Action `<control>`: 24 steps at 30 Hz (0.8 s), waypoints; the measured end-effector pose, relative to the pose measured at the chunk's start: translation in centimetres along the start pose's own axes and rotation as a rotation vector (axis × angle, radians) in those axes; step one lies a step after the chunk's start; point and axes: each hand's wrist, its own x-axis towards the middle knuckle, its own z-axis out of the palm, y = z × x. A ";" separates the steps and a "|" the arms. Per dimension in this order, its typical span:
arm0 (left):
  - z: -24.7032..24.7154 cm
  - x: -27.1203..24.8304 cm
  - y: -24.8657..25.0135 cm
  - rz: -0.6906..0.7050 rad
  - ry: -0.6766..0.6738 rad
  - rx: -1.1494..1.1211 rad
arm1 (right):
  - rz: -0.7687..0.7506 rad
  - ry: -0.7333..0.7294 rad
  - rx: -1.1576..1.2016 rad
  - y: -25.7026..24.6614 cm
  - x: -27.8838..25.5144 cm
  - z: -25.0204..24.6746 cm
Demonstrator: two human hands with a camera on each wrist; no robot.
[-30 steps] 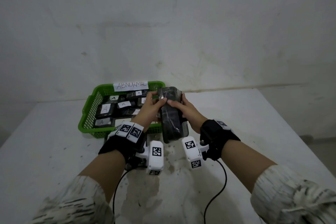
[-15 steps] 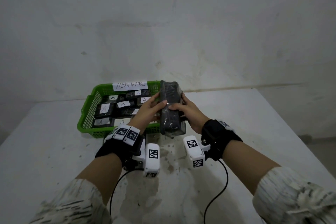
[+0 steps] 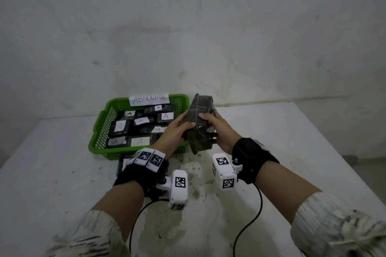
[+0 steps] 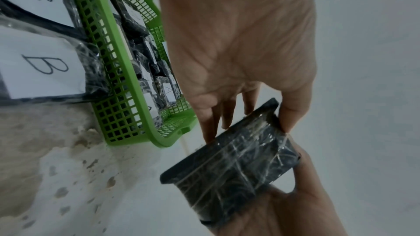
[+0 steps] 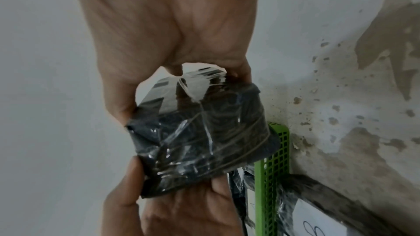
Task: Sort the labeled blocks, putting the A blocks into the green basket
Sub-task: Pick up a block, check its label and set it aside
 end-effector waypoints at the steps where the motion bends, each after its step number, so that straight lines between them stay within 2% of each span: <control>1: -0.1 0.0 0.0 -0.002 0.010 -0.016 | 0.003 -0.018 -0.010 0.0 0.0 0.0; 5: -0.6 0.3 0.8 0.027 0.080 -0.018 | 0.026 -0.126 -0.056 0.2 0.0 0.5; 12: -0.5 0.1 0.5 0.062 0.058 0.094 | -0.060 -0.027 -0.065 -0.3 -0.1 1.1; 18: -0.8 0.3 0.9 0.120 0.116 0.164 | -0.019 -0.069 -0.160 -0.1 -0.2 1.4; 24: -0.4 0.3 0.9 0.121 0.069 0.168 | -0.057 -0.060 -0.100 -0.7 -1.0 1.5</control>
